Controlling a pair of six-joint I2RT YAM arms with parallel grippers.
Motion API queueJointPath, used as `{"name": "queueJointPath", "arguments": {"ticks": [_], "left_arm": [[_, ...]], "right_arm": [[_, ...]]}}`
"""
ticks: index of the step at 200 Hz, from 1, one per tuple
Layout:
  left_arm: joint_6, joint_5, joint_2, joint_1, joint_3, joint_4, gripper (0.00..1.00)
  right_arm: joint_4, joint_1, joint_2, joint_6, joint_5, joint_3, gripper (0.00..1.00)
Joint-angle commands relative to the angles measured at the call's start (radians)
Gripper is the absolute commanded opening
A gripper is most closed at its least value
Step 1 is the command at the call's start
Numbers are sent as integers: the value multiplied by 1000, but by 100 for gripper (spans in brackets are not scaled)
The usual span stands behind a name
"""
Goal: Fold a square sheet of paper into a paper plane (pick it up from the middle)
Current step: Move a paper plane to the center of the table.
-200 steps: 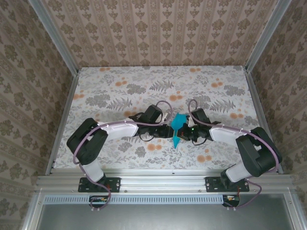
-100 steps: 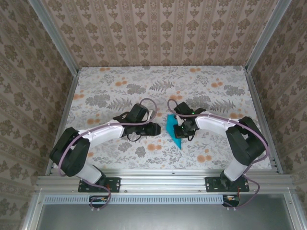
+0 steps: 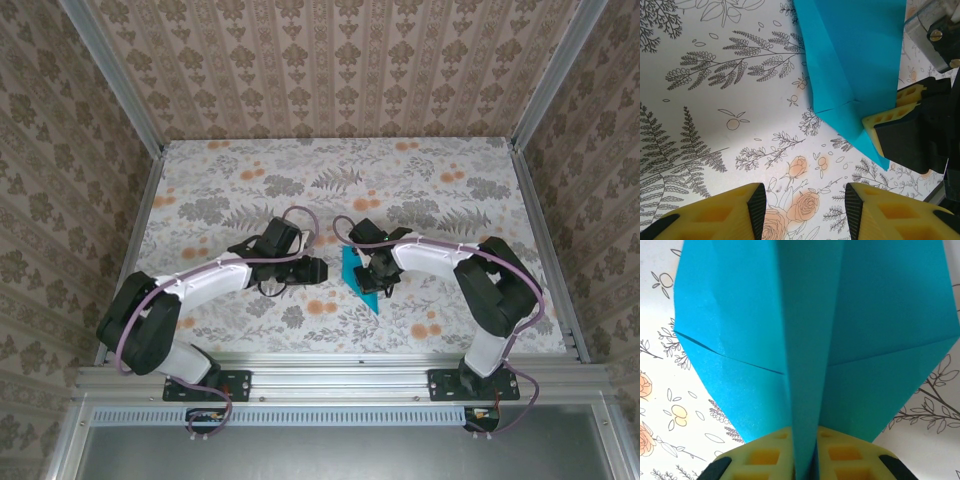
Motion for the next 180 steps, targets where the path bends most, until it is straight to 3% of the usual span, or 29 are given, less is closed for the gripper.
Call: {"name": "queueJointPath", "arguments": {"ticks": [1, 86, 180], "left_arm": [[24, 21, 19, 7, -11, 3, 48], [43, 34, 42, 5, 16, 0, 49], [187, -104, -21, 11, 172, -224, 58]], "right_arm": [[28, 8, 36, -19, 15, 3, 17], [91, 8, 9, -10, -34, -33, 18], [-40, -20, -206, -32, -132, 41, 34]]}}
